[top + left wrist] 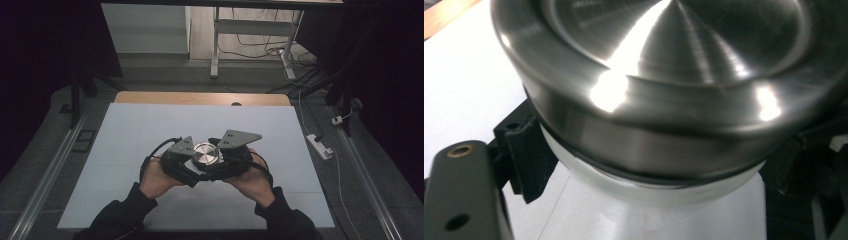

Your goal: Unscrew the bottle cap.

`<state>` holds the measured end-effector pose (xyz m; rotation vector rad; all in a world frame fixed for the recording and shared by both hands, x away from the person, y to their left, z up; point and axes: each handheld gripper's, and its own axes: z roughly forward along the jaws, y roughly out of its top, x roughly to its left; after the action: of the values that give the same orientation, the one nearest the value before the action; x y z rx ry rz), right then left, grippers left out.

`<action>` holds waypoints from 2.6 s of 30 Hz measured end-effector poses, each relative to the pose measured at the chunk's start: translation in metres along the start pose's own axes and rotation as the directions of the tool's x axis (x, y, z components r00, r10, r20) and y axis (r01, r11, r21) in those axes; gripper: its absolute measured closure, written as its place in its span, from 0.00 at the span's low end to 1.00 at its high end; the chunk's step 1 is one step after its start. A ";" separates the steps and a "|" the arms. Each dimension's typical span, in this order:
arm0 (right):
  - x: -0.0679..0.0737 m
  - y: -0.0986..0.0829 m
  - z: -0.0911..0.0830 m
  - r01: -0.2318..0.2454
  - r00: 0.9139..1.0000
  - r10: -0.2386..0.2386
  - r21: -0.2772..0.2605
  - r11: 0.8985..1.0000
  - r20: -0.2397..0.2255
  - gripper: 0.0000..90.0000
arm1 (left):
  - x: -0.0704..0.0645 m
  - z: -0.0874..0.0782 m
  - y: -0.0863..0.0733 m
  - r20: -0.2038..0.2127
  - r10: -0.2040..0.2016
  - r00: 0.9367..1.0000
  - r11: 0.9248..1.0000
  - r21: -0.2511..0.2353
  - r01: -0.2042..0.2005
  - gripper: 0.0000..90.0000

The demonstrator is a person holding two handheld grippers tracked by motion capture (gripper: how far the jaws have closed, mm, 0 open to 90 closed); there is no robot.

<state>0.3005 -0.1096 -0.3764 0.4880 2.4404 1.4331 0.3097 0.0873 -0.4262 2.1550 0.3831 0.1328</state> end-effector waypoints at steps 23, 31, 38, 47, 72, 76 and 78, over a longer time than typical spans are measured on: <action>-0.023 -0.003 -0.018 -0.018 0.991 0.014 -0.026 1.000 -0.134 0.14 | 0.005 0.006 -0.006 -0.008 -0.019 1.000 1.000 0.017 0.019 0.18; 0.005 -0.004 0.006 -0.010 0.997 0.007 0.034 0.999 0.079 0.22 | 0.001 0.009 -0.004 -0.063 -0.023 0.998 0.999 0.040 0.026 0.18; 0.000 -0.002 -0.003 0.054 0.997 -0.053 0.022 0.998 -0.048 0.22 | 0.002 0.004 -0.005 0.082 0.027 0.996 1.000 -0.005 -0.027 0.18; -0.025 -0.006 -0.019 0.023 0.970 -0.027 -0.018 1.000 -0.241 0.15 | -0.004 0.004 0.000 0.109 0.049 0.993 0.999 -0.012 -0.048 0.18; -0.007 0.000 -0.013 0.090 0.985 -0.092 -0.023 0.996 -0.145 0.22 | -0.001 -0.002 -0.002 0.106 0.040 0.994 0.998 -0.051 -0.034 0.18; -0.021 -0.007 -0.016 0.108 0.948 -0.119 -0.054 0.993 -0.296 0.22 | -0.005 0.001 0.000 0.144 0.074 0.987 0.997 -0.046 -0.068 0.18; -0.026 -0.008 -0.018 0.085 0.944 -0.099 -0.059 0.995 -0.315 0.21 | -0.005 0.000 0.002 0.119 0.060 0.991 0.998 -0.040 -0.056 0.18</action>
<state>0.3160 -0.1378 -0.3735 0.1365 2.6256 1.6311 0.3050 0.0845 -0.4248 2.1267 0.2466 0.0417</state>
